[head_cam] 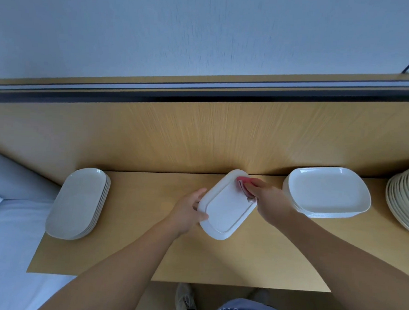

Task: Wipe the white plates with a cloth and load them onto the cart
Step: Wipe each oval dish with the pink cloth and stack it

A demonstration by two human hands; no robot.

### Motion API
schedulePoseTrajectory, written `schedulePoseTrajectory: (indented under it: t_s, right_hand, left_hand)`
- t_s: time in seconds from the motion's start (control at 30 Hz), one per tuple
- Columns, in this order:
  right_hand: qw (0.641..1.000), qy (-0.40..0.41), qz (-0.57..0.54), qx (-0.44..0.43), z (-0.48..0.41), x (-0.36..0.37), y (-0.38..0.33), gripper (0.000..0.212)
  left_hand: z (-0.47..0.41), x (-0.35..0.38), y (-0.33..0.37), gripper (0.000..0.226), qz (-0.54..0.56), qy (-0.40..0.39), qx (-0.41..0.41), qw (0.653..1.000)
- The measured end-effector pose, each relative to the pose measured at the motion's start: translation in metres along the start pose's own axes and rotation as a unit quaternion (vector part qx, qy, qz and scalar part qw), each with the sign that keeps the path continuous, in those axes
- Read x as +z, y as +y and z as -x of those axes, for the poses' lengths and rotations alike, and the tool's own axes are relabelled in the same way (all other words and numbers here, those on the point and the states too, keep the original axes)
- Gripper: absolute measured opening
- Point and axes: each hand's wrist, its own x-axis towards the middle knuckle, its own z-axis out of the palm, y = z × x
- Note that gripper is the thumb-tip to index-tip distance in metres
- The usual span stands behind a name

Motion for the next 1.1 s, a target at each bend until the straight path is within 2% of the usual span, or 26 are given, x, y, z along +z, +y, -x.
schedulePoseTrajectory:
  t_s: [0.1, 0.23, 0.43, 0.53, 0.77, 1.0, 1.1]
  right_hand:
    - [0.996, 0.054, -0.054, -0.039, 0.009, -0.012, -0.005, 0.062]
    - [0.986, 0.099, -0.104, -0.083, 0.013, -0.031, -0.009, 0.065]
    - [0.978, 0.116, -0.118, -0.130, 0.008, -0.056, -0.039, 0.069]
    - [0.977, 0.094, -0.099, -0.161, -0.005, -0.057, -0.063, 0.073]
    - [0.968, 0.048, -0.100, -0.225, -0.041, -0.038, -0.144, 0.072]
    - [0.960, 0.014, -0.109, -0.258, -0.068, -0.012, -0.211, 0.067]
    - [0.961, 0.009, -0.104, -0.257, -0.074, -0.005, -0.233, 0.063]
  left_hand:
    - [0.008, -0.003, -0.001, 0.031, 0.029, 0.012, -0.021, 0.999]
    - [0.028, -0.003, 0.009, 0.016, 0.062, 0.031, -0.006, 0.998]
    - [0.069, -0.037, 0.006, 0.020, -0.027, 0.147, 0.061, 0.987]
    - [0.091, -0.057, -0.011, 0.024, -0.048, 0.201, 0.081, 0.975]
    - [0.128, -0.105, -0.056, 0.016, -0.157, 0.354, 0.116, 0.915]
    - [0.144, -0.150, -0.100, 0.022, -0.251, 0.433, 0.092, 0.861]
    - [0.145, -0.166, -0.119, 0.022, -0.276, 0.444, 0.080, 0.848]
